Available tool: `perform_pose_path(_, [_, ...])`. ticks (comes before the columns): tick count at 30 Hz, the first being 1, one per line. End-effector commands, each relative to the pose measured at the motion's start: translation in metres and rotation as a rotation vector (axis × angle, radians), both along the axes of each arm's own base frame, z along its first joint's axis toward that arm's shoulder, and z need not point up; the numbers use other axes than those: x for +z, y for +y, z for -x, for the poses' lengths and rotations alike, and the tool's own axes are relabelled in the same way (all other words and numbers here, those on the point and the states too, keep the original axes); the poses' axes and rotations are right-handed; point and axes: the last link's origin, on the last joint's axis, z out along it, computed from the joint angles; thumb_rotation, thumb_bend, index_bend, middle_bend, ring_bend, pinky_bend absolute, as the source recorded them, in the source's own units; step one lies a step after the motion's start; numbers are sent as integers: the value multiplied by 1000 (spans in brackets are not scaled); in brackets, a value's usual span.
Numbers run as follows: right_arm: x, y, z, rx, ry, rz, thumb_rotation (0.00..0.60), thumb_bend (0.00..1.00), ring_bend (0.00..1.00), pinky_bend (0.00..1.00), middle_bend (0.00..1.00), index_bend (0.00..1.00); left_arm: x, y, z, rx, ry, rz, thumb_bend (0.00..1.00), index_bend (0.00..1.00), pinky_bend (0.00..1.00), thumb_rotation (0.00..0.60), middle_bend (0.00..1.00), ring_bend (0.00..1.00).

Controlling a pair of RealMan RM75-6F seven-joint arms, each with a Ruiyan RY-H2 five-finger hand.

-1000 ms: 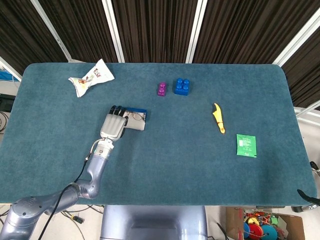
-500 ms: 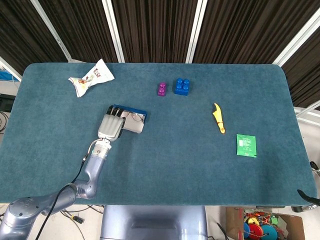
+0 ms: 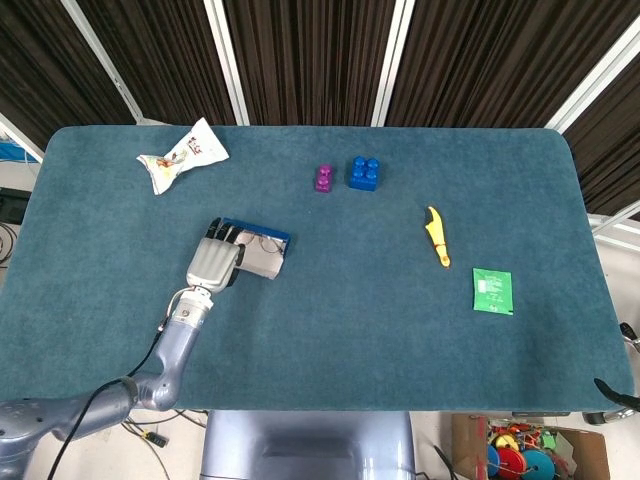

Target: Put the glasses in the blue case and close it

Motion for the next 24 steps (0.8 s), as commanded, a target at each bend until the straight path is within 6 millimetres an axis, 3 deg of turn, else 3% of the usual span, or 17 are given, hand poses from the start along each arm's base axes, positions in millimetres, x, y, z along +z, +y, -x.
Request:
perform_pose_path(1, [0, 0, 0, 0, 0, 1, 600, 157, 125, 237, 25, 0, 19, -11, 5, 5, 13, -5, 446, 593, 56, 600, 177, 80])
perform_pose_path(5, [0, 0, 0, -2, 0, 1, 600, 157, 125, 237, 25, 0, 29, -16, 0, 12, -1, 12, 445, 592, 46, 600, 187, 71])
perform_pose_path(10, [0, 0, 0, -3, -1, 0, 600, 157, 126, 237, 25, 0, 34, -8, -8, 16, -3, 18, 446, 589, 36, 600, 184, 62])
perform_pose_path(24, [-1, 0, 0, -5, 2, -4, 600, 157, 125, 237, 25, 0, 21, 25, -30, 13, 25, 56, 445, 578, 29, 600, 180, 62])
